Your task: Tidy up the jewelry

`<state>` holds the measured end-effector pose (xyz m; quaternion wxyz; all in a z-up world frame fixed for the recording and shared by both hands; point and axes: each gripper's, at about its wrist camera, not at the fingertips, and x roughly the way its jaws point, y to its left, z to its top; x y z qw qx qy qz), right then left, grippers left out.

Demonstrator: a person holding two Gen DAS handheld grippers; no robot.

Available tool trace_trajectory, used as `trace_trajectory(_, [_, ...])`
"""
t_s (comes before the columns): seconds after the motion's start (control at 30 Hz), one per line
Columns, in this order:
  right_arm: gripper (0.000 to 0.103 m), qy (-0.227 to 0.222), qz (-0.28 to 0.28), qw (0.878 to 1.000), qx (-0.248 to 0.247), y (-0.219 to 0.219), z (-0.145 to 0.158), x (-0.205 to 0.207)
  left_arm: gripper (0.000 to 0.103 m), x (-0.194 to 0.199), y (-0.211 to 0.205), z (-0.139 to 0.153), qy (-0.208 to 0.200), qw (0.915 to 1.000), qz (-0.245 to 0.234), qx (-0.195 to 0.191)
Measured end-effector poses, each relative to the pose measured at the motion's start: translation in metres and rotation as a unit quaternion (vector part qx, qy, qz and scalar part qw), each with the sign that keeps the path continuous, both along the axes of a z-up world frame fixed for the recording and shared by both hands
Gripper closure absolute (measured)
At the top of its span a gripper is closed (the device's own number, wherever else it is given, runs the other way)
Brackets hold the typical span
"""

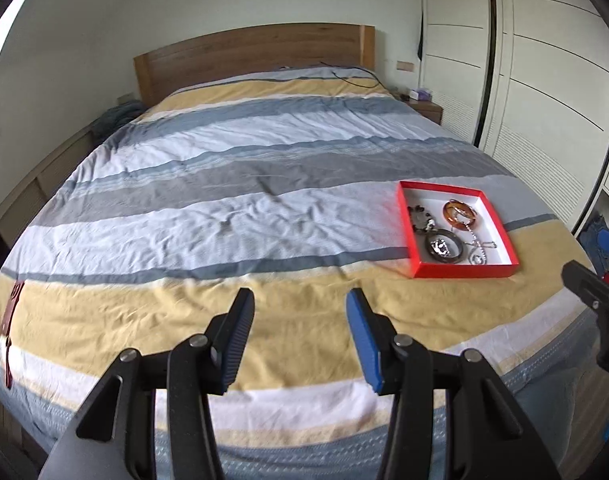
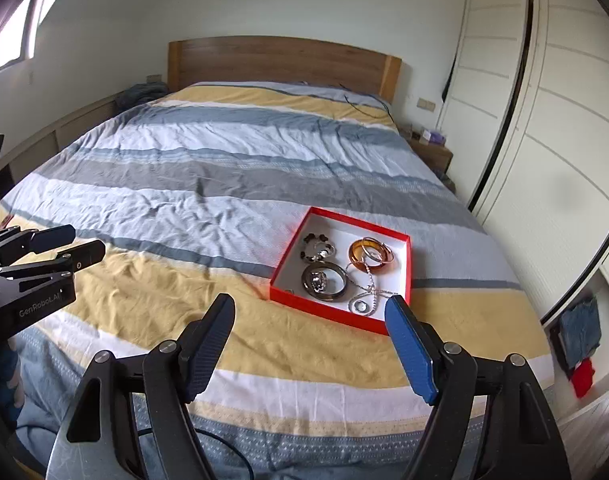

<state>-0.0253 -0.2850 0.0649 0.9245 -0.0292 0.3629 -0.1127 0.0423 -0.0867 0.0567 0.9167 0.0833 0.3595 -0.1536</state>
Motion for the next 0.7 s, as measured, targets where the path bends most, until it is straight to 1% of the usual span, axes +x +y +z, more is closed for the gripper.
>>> trace_trajectory(0.1, [0.026, -0.007, 0.012, 1.0, -0.014, 0.017, 0.006, -0.015, 0.057, -0.015, 0.022, 0.001, 0.003, 0.9998, 0.006, -0.018])
trace_trajectory(0.2, [0.026, -0.008, 0.02, 1.0, -0.017, 0.029, 0.007, -0.028, 0.057, -0.029, 0.038, 0.005, -0.01, 0.9996, 0.009, -0.026])
trace_trajectory(0.47, [0.026, -0.012, 0.026, 0.999, -0.024, 0.045, 0.006, -0.05, 0.057, -0.057, 0.054, 0.009, -0.032, 0.9989, 0.005, -0.034])
trace_trajectory(0.6, [0.026, -0.015, 0.025, 0.999, -0.025, 0.047, 0.006, -0.059, 0.046, -0.068, 0.058, 0.011, -0.039, 0.9987, 0.006, -0.032])
trace_trajectory(0.7, [0.026, -0.015, 0.025, 0.999, -0.025, 0.049, 0.005, -0.064, 0.046, -0.072, 0.061, 0.01, -0.037, 0.9988, 0.006, -0.032])
